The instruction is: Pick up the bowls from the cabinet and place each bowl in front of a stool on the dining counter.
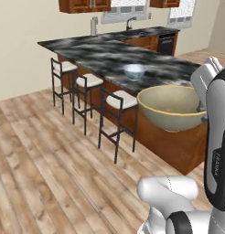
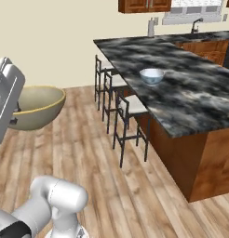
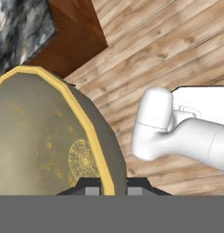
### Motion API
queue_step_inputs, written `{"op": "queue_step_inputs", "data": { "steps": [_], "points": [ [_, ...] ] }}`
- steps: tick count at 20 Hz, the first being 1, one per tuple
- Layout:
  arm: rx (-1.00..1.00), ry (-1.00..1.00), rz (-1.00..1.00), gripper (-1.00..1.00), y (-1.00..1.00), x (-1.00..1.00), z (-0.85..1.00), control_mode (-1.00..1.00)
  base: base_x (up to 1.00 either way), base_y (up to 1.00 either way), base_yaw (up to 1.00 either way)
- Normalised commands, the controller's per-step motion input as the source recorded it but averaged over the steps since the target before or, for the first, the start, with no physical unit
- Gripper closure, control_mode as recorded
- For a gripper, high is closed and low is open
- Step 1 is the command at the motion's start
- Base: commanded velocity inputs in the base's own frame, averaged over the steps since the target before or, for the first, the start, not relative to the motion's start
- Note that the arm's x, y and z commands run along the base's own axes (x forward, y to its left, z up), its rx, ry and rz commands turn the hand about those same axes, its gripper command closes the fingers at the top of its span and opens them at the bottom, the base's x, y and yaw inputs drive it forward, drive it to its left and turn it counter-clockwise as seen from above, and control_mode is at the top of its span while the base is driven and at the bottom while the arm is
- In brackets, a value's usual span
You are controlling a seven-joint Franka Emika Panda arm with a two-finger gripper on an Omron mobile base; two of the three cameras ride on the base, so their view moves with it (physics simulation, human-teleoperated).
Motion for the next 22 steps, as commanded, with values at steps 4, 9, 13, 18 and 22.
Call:
{"op": "queue_step_inputs", "data": {
  "steps": [4, 9, 13, 18, 22],
  "points": [
    [0.00, 0.00, 0.00, 1.00, 0.00, 0.00, 0.00, 1.00, 0.26, 0.61, -0.25],
    [0.00, 0.00, 0.00, 1.00, 0.00, 0.00, 0.00, 1.00, 0.37, 0.67, -0.25],
    [0.00, 0.00, 0.00, 1.00, 0.00, 0.00, 0.00, 1.00, 0.54, 0.72, -0.28],
    [0.00, 0.00, 0.00, 1.00, 0.00, 0.00, 0.00, 1.00, 0.63, 0.98, -0.28],
    [0.00, 0.00, 0.00, 1.00, 0.00, 0.00, 0.00, 1.00, 0.78, 1.00, -0.26]
  ]
}}
